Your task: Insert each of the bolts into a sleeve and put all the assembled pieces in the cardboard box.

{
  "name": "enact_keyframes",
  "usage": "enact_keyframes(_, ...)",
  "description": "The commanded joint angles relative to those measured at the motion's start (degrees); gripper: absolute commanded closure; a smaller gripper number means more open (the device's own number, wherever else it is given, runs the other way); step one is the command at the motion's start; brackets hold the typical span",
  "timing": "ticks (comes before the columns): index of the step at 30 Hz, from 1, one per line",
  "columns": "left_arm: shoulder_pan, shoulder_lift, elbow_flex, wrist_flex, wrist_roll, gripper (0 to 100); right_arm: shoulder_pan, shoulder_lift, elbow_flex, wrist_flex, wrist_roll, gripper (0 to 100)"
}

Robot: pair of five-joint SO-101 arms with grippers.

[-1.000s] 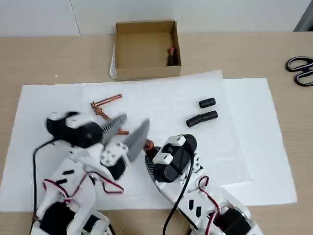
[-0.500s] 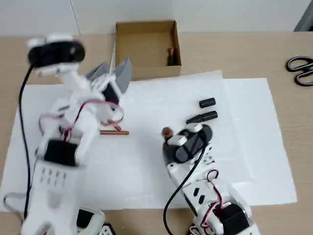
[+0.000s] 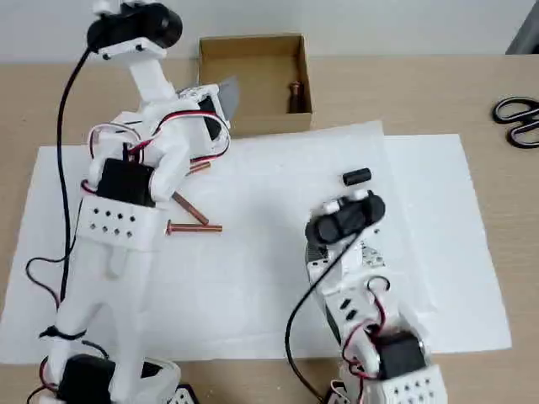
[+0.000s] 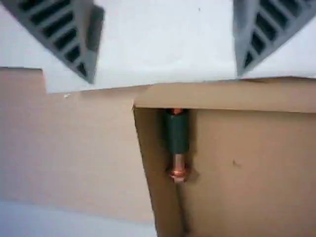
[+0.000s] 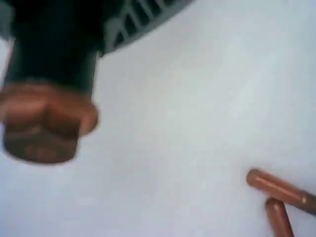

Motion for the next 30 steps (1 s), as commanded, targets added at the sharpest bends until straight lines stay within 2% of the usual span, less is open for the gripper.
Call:
enact_keyframes(1,-0.26,0.44,-3.38,-0.09,-0.53,88,1.01,15.69,-13.71,-3.3,-1.49,99.5)
enact_keyframes(13,0.26,4.66,-3.56,0.26,-2.2,89,7.69,69.05,-59.25,-3.82,-1.67,99.5)
enact_keyframes(19,0.26,4.66,-3.56,0.97,-2.46,89,7.52,90.24,-85.71,-6.11,-1.67,99.5)
enact_keyframes(30,0.26,4.66,-3.47,2.73,-2.46,89,5.41,120.75,-122.2,-7.78,-1.41,99.5)
